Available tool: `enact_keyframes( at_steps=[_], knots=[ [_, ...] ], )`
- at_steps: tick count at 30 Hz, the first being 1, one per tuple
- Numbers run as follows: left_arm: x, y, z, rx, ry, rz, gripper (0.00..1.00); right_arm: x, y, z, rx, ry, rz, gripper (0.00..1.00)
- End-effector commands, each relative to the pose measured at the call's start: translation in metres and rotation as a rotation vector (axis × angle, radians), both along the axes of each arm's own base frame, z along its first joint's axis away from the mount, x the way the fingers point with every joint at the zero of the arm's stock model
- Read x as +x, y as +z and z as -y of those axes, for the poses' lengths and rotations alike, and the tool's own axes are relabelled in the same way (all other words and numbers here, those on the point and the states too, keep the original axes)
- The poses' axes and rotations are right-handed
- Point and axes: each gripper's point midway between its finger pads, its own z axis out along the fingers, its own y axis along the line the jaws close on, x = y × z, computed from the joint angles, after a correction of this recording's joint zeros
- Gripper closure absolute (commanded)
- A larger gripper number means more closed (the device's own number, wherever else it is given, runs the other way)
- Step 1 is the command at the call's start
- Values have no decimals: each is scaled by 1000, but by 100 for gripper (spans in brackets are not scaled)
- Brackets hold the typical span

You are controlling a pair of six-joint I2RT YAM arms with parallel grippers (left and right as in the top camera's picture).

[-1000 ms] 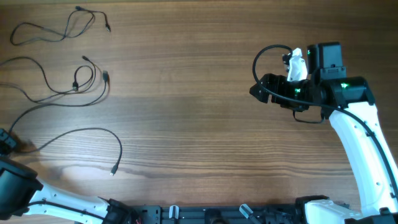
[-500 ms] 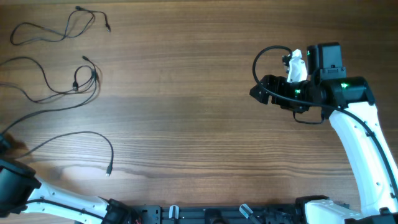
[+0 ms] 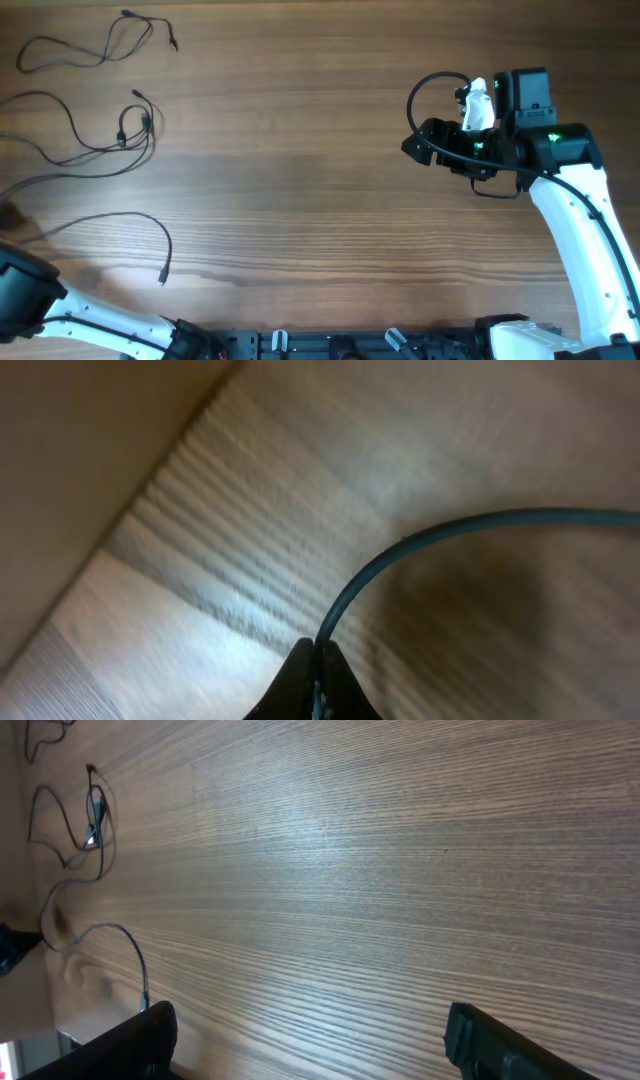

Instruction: Untangle cables

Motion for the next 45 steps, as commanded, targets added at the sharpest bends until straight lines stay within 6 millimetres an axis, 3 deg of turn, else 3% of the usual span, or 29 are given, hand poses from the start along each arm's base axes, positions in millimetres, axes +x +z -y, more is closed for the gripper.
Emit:
enact_keyframes(
  at_steps=[1, 6, 8, 9, 10, 11, 12, 13, 18, 23, 27, 32, 34, 41, 42, 44, 45],
  knots=[
    [27, 38, -19, 88, -16, 71, 96, 2, -1, 1, -11, -12, -3, 12],
    [40, 77, -39, 172, -17, 121, 96, 2, -1, 1, -11, -13, -4, 12],
    [42, 84, -43, 186, -17, 130, 96, 2, -1, 1, -11, -13, -4, 12],
    [42, 84, -43, 187, -16, 129, 88, 2, -1, 1, -11, -13, -3, 12],
    [41, 83, -42, 183, -16, 128, 72, 2, -1, 1, -10, -13, -2, 12],
    [41, 82, -41, 177, -17, 125, 39, 2, -1, 1, -9, -17, -4, 12],
    [41, 81, -41, 173, -17, 122, 13, 2, -1, 1, -9, -18, -5, 12],
    [40, 80, -40, 170, -16, 120, 1, 2, -1, 1, -9, -18, -5, 12],
    [45, 71, -25, 99, -42, 126, 1, 2, -1, 1, -10, -15, -1, 12],
    [100, 65, 37, -154, -234, 353, 12, 4, -1, 1, -9, -15, 6, 12],
    [149, 80, 87, -337, -330, 565, 7, 4, -1, 1, -9, -15, 4, 12],
    [186, 83, 138, -503, -290, 626, 12, 3, -1, 1, -9, -15, 1, 12],
    [196, 80, 163, -587, -241, 613, 5, 3, -1, 1, -9, -15, 2, 12],
    [209, 60, 266, -803, -236, 444, 8, -1, -3, 1, -11, -8, -15, 12],
    [205, 50, 274, -787, -173, 377, 0, -2, -3, 1, -11, -8, -20, 12],
    [192, 33, 270, -734, 50, 283, 0, -2, -3, 1, -11, -8, -22, 12],
    [177, 20, 264, -664, 260, 222, 0, -2, -3, 1, -11, -8, -22, 12]
  ],
)
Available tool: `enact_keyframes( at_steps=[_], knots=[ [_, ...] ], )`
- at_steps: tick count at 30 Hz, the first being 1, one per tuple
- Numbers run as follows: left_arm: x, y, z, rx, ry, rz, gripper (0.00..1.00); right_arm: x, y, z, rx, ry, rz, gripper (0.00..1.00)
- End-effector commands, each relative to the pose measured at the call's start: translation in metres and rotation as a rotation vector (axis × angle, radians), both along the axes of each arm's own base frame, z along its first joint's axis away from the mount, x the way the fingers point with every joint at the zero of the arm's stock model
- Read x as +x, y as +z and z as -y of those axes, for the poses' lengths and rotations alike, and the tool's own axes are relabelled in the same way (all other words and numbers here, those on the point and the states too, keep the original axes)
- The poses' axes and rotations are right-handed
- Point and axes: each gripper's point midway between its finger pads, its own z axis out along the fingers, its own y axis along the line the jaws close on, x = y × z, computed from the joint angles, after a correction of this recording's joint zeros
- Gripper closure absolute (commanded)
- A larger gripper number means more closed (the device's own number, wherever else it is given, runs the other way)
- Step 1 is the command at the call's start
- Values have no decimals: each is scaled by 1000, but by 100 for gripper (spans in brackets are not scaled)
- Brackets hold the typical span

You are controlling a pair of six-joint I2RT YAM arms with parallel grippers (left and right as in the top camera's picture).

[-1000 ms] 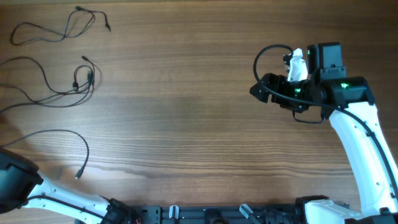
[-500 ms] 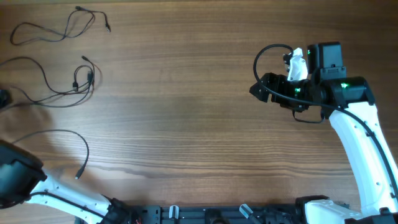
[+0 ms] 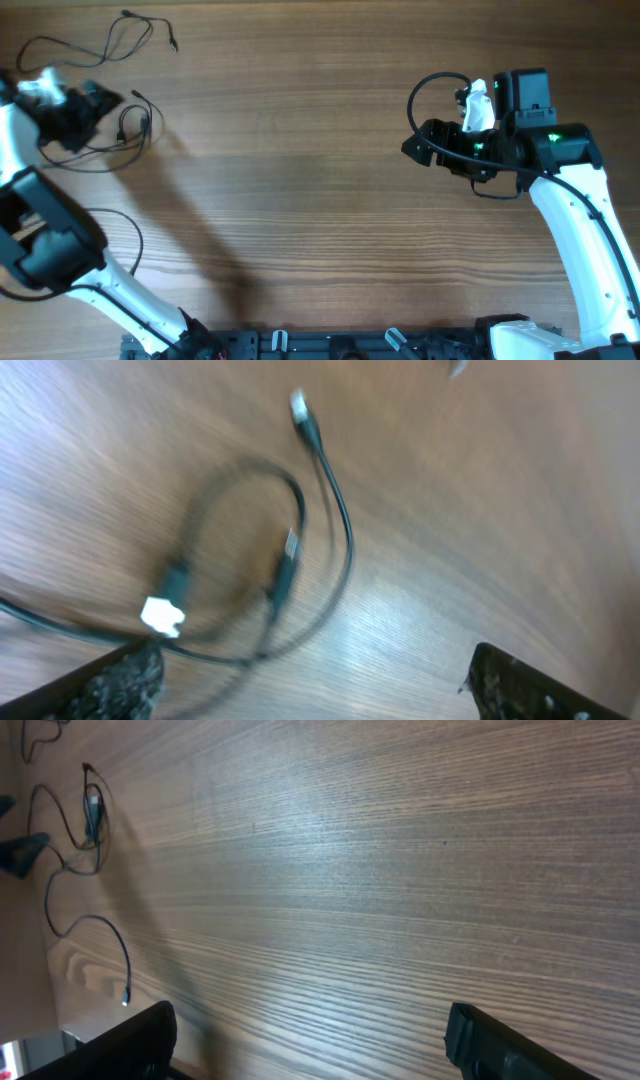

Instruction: Untangle cables

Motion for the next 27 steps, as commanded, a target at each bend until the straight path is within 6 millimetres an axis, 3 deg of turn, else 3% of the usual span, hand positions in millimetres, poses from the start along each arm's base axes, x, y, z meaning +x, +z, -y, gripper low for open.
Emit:
enact_keyframes(
  at_steps=[1, 3, 8, 11, 13, 17, 20, 23, 27],
  knots=[
    [-37, -37, -12, 81, 497, -375, 0, 1, -2, 1, -13, -3, -5, 12],
    [-49, -46, -9, 79, 635, -448, 0, -1, -2, 1, -13, -2, -10, 12],
    [-52, -58, 12, -28, 677, -486, 0, -1, -3, 1, -21, 15, -4, 12],
    [-52, -55, 20, -92, 640, -488, 20, -1, -3, 1, -22, 19, -2, 12],
    [-48, -50, 26, -151, 589, -460, 21, -2, -3, 1, -22, 18, -3, 12],
    [-51, -37, 11, -177, 623, -422, 9, -4, -4, 2, -23, 19, -14, 12],
    [-61, -26, -3, -156, 694, -422, 8, -5, -4, 2, -23, 19, -17, 12],
    [-84, -21, -25, -77, 839, -477, 7, -4, -4, 2, -24, 19, -16, 12],
    [-100, -26, -41, 26, 927, -520, 8, -4, -4, 2, -23, 18, -15, 12]
  ],
)
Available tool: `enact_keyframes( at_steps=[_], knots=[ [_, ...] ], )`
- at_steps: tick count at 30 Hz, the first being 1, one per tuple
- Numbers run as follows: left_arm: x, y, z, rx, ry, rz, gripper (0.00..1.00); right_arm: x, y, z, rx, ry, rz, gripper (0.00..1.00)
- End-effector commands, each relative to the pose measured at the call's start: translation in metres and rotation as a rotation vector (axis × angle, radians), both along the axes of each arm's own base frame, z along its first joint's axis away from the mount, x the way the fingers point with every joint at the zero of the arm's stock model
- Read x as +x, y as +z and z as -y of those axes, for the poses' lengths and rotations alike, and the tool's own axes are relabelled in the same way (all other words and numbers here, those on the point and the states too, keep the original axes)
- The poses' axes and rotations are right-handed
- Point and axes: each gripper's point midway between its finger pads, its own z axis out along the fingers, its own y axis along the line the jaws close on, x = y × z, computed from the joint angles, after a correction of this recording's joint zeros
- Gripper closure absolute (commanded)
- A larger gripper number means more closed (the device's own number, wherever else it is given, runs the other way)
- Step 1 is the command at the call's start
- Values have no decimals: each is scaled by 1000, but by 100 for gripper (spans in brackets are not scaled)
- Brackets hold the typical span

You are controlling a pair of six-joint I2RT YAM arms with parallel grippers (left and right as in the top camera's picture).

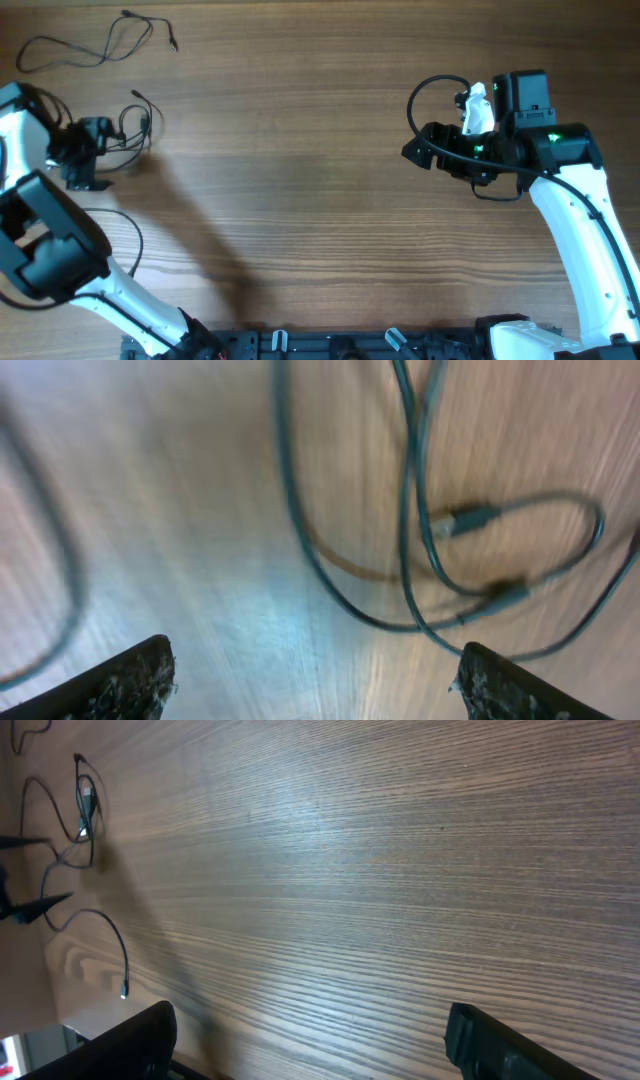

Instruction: Untangle cables

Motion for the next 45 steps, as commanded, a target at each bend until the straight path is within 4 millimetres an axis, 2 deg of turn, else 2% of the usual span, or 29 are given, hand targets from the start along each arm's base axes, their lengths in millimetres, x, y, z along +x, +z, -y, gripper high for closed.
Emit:
enact_keyframes(
  at_steps=[1, 2, 3, 7, 11, 20, 22, 30, 35, 42, 45],
  knots=[
    [-22, 1, -23, 140, 127, -103, 9, 2, -2, 1, -19, 15, 10, 12],
    [-32, -8, -23, 149, 202, -145, 11, 2, -1, 1, -18, 14, 12, 12],
    [-34, -12, -22, 148, 222, -152, 11, 2, -1, 1, -19, 15, 11, 12],
    [-31, -33, -22, 153, 240, -112, 18, 1, -2, 1, -19, 14, 6, 12],
    [-30, -41, -22, 159, 242, -96, 19, 1, -2, 1, -19, 15, 6, 12],
    [-20, -42, -19, 157, 230, -57, 23, 1, -2, 1, -19, 14, 9, 12],
    [-16, -41, -14, 159, 215, -54, 29, 2, -2, 1, -19, 15, 10, 12],
    [-12, -42, -7, 176, 191, -62, 37, 1, -2, 1, -19, 15, 9, 12],
    [-24, -42, -14, 208, 225, -109, 38, 1, -2, 1, -21, 16, 7, 12],
    [-20, -44, -16, 214, 227, -94, 36, 0, -2, 1, -27, 35, 16, 12],
    [-19, -51, -16, 210, 226, -103, 36, 0, -2, 1, -27, 35, 16, 12]
  ],
)
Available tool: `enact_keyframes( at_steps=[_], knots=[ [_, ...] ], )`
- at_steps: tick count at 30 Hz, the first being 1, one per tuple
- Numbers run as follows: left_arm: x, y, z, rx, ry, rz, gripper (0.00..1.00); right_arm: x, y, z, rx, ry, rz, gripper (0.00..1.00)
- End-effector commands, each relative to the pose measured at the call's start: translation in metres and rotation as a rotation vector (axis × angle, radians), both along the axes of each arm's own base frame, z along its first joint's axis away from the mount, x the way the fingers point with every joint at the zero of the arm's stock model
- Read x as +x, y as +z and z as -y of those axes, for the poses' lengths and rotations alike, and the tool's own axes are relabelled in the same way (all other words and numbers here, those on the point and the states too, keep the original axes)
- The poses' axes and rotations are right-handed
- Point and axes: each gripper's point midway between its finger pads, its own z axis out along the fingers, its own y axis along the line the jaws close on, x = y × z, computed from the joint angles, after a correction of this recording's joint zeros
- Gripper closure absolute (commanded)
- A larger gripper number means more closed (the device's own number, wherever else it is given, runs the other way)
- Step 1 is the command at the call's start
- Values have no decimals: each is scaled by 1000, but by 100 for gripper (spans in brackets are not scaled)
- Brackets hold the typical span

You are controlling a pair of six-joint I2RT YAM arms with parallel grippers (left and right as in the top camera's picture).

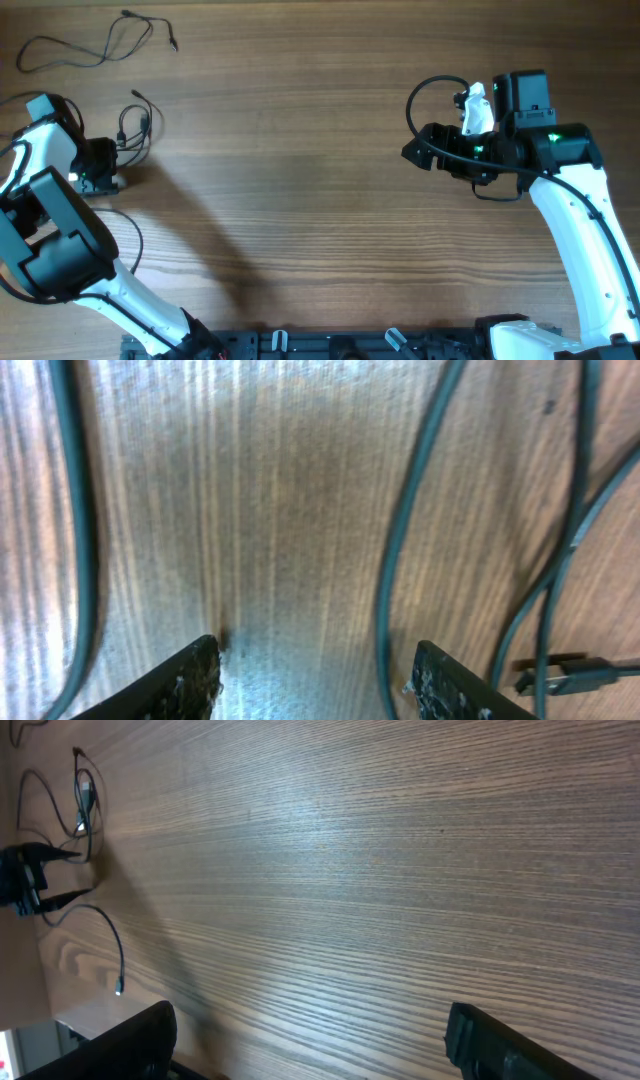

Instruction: Untangle cables

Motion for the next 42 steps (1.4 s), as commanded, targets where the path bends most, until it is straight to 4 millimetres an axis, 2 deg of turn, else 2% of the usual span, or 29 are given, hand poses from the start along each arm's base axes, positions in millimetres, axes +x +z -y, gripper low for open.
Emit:
enact_keyframes(
  at_steps=[1, 9, 13, 16, 18, 21, 26, 35, 42],
  knots=[
    [-6, -9, -3, 8, 21, -30, 36, 0, -2, 1, -20, 16, 4, 12],
    [-12, -25, 0, -16, 20, -72, 39, 0, -2, 1, -20, 17, 5, 12],
    [-15, -29, 2, -25, 15, -89, 50, 0, -2, 1, -20, 17, 4, 12],
    [-21, -34, 4, -34, 12, -120, 68, 0, -2, 1, -21, 17, 6, 12],
    [-30, -38, 4, -28, 13, -164, 75, 0, -2, 1, -21, 18, 6, 12],
    [-42, -39, 3, -16, 12, -223, 84, 0, -2, 1, -24, 27, 10, 12],
    [-50, -38, 8, -36, -32, -258, 95, 0, -2, 1, -28, 39, 18, 12],
    [-61, -34, 14, -66, -78, -310, 96, -2, -3, 1, -29, 39, 10, 12],
    [-30, -15, 28, -203, -283, -172, 96, -4, -4, 2, -30, 40, 0, 12]
  ],
)
